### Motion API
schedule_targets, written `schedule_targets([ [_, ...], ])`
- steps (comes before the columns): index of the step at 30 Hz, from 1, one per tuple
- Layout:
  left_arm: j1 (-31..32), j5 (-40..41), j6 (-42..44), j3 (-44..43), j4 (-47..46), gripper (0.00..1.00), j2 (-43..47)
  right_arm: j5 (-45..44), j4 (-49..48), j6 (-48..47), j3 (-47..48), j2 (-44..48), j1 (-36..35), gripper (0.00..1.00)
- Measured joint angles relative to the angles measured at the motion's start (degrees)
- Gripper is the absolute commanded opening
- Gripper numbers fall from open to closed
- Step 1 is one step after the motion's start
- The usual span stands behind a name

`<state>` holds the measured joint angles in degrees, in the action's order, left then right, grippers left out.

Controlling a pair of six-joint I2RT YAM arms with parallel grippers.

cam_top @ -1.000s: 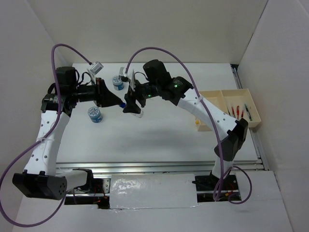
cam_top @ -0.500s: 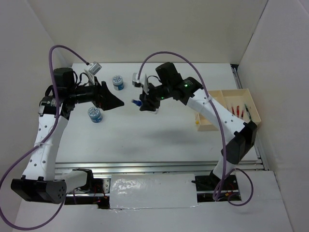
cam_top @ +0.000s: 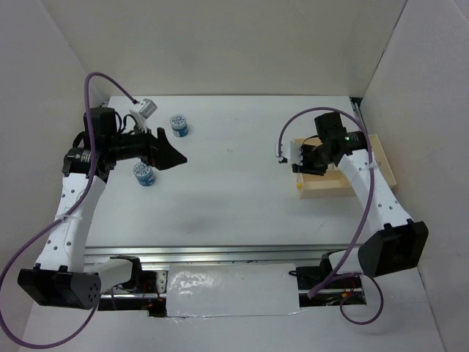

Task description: Sort the stationery into containers

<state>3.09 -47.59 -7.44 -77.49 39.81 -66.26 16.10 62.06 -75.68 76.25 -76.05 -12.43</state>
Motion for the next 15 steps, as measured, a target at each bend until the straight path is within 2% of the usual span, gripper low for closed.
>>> schedule_targets([
  [5, -0.02, 2.12, 0.5, 0.44, 0.35, 0.99, -0.63, -3.67, -0.11, -6.62, 0.11, -5.97, 5.33, 0.16],
  [10, -0.02, 5.6, 3.15, 0.33, 2.62, 0.99, -0.76, -5.88, -1.11, -8.11, 0.2, -12.39, 6.12, 0.18],
  [15, -0.02, 8.24, 4.68, 0.66, 3.72, 0.99, -0.72, -7.17, -2.43, -8.2, 0.11, -14.21, 6.47, 0.18],
])
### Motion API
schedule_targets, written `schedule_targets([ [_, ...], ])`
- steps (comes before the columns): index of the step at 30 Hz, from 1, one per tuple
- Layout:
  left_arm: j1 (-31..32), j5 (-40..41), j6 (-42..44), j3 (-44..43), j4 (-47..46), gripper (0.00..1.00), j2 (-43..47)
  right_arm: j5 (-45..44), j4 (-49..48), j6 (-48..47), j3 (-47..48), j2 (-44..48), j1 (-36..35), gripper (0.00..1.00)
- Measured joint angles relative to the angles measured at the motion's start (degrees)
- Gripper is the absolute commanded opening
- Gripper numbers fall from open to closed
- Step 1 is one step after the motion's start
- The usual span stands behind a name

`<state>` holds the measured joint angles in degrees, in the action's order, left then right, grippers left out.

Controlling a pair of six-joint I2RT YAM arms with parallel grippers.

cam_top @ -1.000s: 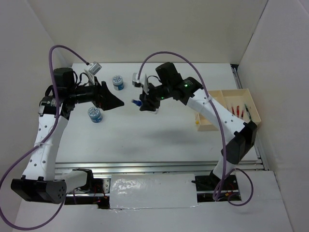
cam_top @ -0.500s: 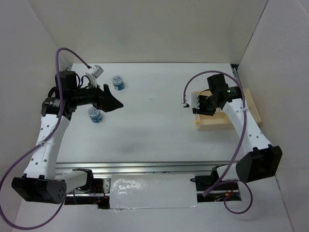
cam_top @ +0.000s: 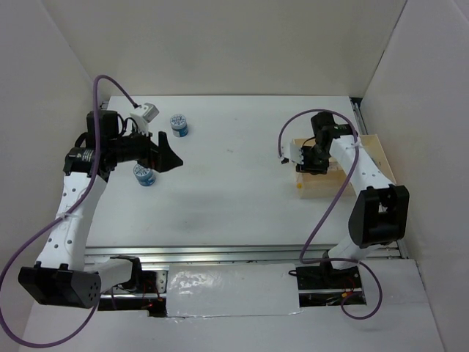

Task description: Sort the stationery into containers

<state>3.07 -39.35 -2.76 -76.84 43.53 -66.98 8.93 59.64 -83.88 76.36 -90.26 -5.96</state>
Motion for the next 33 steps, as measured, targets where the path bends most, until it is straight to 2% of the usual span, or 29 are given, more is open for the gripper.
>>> schedule_targets([
  [6, -0.02, 2.05, 1.07, 1.42, 0.37, 0.99, 0.0, -1.18, -0.42, -0.04, -0.17, -1.9, 1.7, 0.2],
  [18, -0.26, 5.79, 0.85, 2.21, -0.5, 0.99, 0.0, -2.01, -0.94, -0.04, -2.36, -2.89, 3.98, 0.31],
  [24, -2.54, 13.62, -0.98, 2.05, -1.62, 0.99, -0.46, -2.25, -2.82, -0.04, -4.98, -2.99, 3.96, 0.44],
  [33, -2.73, 23.82, -2.01, 1.49, -2.01, 0.99, -4.68, -3.15, -4.09, 0.39, -5.9, -4.15, 3.98, 0.62],
])
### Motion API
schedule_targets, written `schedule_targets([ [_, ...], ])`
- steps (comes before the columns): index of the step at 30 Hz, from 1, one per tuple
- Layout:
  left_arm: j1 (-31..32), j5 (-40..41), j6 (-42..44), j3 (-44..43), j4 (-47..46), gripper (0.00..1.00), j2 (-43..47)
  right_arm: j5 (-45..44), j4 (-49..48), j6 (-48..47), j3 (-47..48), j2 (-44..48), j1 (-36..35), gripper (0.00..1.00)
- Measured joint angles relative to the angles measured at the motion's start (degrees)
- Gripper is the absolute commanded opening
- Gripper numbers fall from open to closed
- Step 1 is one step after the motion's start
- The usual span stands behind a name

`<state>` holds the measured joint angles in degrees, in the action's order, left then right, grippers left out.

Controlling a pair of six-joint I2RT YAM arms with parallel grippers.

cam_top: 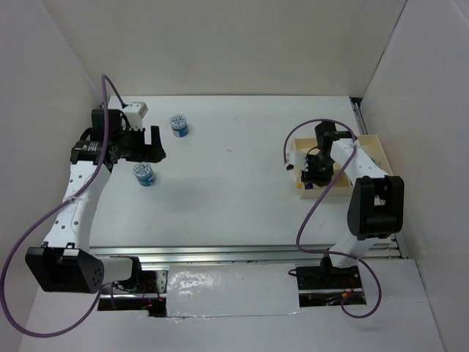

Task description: Sort the stationery into containers

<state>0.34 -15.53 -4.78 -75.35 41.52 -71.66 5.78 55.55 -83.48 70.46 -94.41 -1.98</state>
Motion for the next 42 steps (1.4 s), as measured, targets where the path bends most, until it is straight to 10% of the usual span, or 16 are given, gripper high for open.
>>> schedule_targets([
  [13, -1.81, 9.88, 4.44, -1.79, 0.31, 0.99, -14.01, 5.03, 1.27, 9.6, 17.27, 0.13, -0.13, 0.68],
  [21, -2.93, 15.63, 6.29, -5.77, -0.57, 0.99, -26.4, 11.47, 1.03, 20.57, 21.75, 5.57, -0.11, 0.99],
  [42, -6.05, 15.02, 7.52, -2.97, -1.44, 0.93, -32.37, 21.2, 1.66, 35.56, 21.79, 12.9, 4.33, 1.0],
])
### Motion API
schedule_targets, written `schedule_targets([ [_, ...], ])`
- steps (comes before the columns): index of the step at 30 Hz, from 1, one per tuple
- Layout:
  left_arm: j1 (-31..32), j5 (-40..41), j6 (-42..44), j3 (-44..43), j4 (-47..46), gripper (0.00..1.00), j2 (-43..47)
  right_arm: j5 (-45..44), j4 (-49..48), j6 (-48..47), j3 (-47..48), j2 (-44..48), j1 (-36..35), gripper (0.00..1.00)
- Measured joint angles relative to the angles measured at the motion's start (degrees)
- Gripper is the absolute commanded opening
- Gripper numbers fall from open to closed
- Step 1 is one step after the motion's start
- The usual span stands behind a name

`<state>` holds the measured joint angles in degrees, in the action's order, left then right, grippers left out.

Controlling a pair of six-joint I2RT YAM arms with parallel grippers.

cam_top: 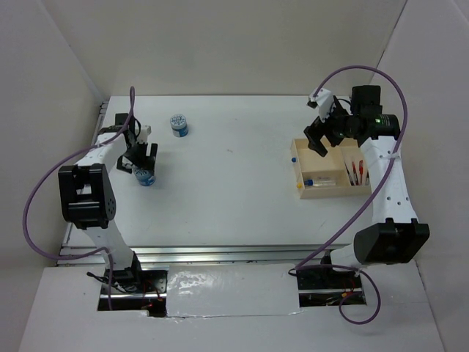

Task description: Sort the stationery into containers

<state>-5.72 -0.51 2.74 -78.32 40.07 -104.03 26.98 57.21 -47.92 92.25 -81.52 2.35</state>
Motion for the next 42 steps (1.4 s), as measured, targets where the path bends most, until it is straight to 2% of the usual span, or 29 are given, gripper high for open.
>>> schedule_targets([
  [2, 0.0, -0.42, -0.15, 0.28, 0.22, 0.89, 0.0, 0.5, 0.04, 0.35, 0.0, 0.0, 0.13, 1.0],
  [5, 0.02, -1.14, -0.15, 0.5, 0.24, 0.74, 0.0, 1.09, 0.02, 0.59, 0.0, 0.0, 0.24, 1.0],
  [6, 0.02, -1.44, -0.13, 0.5, 0.28, 0.64, 0.0, 1.2, 0.02, 0.63, 0.0, 0.0, 0.31, 1.0],
  [7, 0.15, -1.77, 0.24, 0.48, 0.37, 0.58, 0.0, 1.38, 0.0, 0.79, 0.0, 0.0, 0.35, 1.0],
  [8, 0.31, -2.1, 0.22, 0.46, 0.44, 0.58, 0.0, 1.55, 0.0, 0.94, 0.0, 0.0, 0.46, 1.0],
  [9, 0.55, -2.27, 0.31, 0.44, 0.48, 0.45, 0.0, 1.77, -0.02, 1.29, 0.0, 0.0, 0.55, 1.0],
  [11, 1.99, -2.8, 0.57, -0.15, 1.29, 0.38, -0.02, 2.23, -0.13, 2.1, 0.0, 0.02, 0.72, 1.0],
  [14, 7.74, -3.02, 1.77, -2.1, 2.29, 0.34, -0.02, 2.99, -0.33, 3.87, -0.09, 0.02, 0.85, 1.0],
  [17, 16.48, -4.22, 2.38, -5.92, 2.32, 0.3, -0.28, 4.02, -0.98, 6.8, -0.52, 0.02, 0.85, 1.0],
  [20, 23.89, -6.05, 2.95, -12.24, 2.21, 0.29, -2.89, 4.28, -1.73, 10.93, -0.92, 0.0, 0.85, 1.0],
  [24, 31.47, -6.6, 2.97, -24.3, 2.56, 0.28, -11.82, 4.2, -4.28, 16.7, -0.96, 0.0, 0.85, 1.0],
  [31, 39.47, -3.28, 3.04, -38.1, 4.98, 0.31, -26.45, 2.05, -7.85, 23.1, -2.89, 0.0, 0.35, 1.0],
  [34, 40.7, -3.63, 2.86, -39.17, 5.14, 0.49, -27.19, 0.94, -8.68, 24.41, -4.39, 0.02, -0.2, 1.0],
  [36, 40.85, -3.78, 2.84, -39.01, 5.38, 0.8, -27.23, 0.35, -8.98, 25.11, -5.31, 0.02, -0.68, 1.0],
  [37, 40.79, -3.82, 2.8, -38.88, 5.29, 0.92, -27.12, 0.07, -9.11, 25.51, -5.6, 0.02, -0.96, 1.0],
  [38, 40.72, -3.82, 2.43, -38.27, 4.94, 0.99, -26.8, -0.17, -9.2, 25.83, -5.64, 0.02, -1.25, 1.0],
  [42, 39.58, -4.83, -0.24, -36.61, 6.64, 0.99, -25.59, -1.42, -10.88, 27.32, -5.64, 0.02, -3.04, 1.0],
])
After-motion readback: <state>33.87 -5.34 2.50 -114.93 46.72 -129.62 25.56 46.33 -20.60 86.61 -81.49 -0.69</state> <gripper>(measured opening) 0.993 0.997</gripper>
